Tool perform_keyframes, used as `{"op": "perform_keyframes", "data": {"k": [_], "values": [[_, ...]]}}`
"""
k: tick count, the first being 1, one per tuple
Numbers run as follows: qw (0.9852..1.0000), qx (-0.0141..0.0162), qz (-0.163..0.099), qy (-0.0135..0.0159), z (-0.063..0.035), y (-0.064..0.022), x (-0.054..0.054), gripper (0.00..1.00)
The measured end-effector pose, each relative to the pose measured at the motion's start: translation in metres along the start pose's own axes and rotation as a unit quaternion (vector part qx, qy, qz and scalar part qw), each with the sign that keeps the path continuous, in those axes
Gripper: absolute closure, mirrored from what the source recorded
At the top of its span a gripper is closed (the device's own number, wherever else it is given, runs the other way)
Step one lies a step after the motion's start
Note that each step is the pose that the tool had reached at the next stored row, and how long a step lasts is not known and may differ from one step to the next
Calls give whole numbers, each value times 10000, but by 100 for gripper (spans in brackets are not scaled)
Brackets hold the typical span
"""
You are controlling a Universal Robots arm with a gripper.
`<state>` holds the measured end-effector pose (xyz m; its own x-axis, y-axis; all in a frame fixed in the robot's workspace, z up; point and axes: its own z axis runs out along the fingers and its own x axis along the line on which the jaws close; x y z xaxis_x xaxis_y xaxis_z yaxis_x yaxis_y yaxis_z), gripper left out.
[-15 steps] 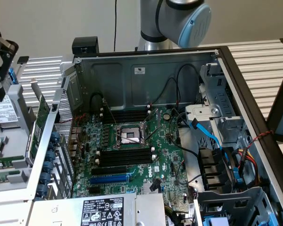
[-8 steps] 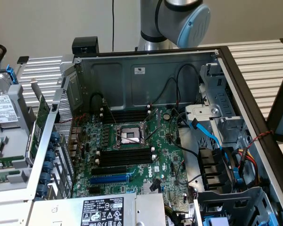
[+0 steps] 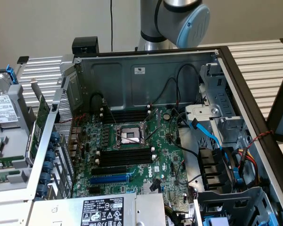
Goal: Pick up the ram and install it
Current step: 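Reach for the ram, then pick up the ram and move it above insertion slot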
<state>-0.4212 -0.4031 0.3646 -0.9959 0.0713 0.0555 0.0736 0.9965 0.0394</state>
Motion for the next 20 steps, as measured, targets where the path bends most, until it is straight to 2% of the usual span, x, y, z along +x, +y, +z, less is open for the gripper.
{"op": "perform_keyframes", "data": {"k": [2, 3, 4, 5, 7, 8, 9, 14, 20], "values": [[10000, 20, 1, -2, 7, 1, 64, 89], [10000, 41, 2, -3, 9, 3, 92, 89], [10000, 78, 4, -7, 12, 10, 115, 89], [9999, 128, 6, -10, 14, 18, 134, 89], [9997, 255, 13, -19, 19, 33, 167, 89], [9996, 296, 14, -23, 21, 42, 187, 89], [9995, 316, 15, -24, 23, 52, 211, 89], [9995, 318, 12, -28, 33, 57, 333, 89], [9995, 318, 11, -29, 33, 57, 343, 89]]}}
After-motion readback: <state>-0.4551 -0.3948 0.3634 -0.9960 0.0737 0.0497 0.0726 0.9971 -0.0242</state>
